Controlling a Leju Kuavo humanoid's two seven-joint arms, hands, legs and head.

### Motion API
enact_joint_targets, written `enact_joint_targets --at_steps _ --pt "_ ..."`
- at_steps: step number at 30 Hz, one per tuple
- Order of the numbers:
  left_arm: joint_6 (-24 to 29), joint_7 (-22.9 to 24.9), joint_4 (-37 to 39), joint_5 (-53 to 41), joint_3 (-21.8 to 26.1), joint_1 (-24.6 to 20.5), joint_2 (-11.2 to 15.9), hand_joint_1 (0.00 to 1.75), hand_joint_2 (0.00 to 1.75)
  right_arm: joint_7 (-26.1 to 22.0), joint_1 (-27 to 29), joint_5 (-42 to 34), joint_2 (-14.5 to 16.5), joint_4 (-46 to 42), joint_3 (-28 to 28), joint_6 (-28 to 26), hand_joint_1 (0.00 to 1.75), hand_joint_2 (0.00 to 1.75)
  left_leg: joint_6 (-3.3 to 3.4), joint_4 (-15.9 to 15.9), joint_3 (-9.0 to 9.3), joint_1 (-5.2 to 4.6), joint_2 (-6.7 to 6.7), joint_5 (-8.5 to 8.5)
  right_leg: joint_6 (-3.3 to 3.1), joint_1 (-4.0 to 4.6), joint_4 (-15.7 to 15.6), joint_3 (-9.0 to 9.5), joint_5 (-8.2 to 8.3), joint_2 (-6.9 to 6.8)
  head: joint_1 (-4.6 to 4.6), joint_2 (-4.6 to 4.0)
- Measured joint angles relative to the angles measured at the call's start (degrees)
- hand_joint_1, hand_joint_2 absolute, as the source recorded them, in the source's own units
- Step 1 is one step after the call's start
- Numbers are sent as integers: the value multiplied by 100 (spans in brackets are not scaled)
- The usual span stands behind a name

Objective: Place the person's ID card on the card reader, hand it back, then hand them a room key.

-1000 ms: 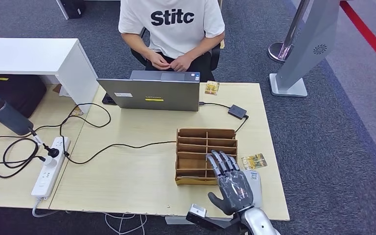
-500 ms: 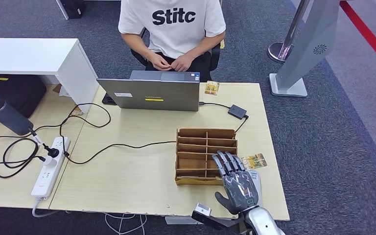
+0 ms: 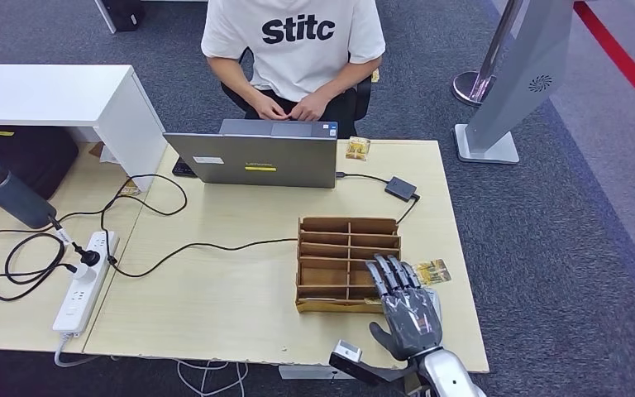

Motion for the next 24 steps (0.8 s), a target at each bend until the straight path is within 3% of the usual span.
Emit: enact_joint_targets --at_steps 12,13,16,17,24 --pt "0 0 2 125 -144 -5 0 0 175 68 18 124 -8 -15 -175 -24 0 175 0 0 0 0 0 0 0 0 0 0 0 0 0 0" --pt "0 -1 2 129 -152 -5 0 0 175 68 20 124 -8 -15 -178 -24 16 175 0 0 0 0 0 0 0 0 0 0 0 0 0 0" --pt "0 -1 2 141 -163 -6 0 0 175 67 23 127 -8 -15 -180 -25 132 175 0 0 0 0 0 0 0 0 0 0 0 0 0 0" --pt "0 0 2 147 -171 -6 0 0 175 64 24 131 -8 -15 -181 -27 156 175 0 0 0 0 0 0 0 0 0 0 0 0 0 0" --pt "0 -2 34 178 -229 -9 0 0 175 31 36 142 -8 -15 -181 -31 174 175 0 0 0 0 1 0 0 0 0 0 0 0 0 0"
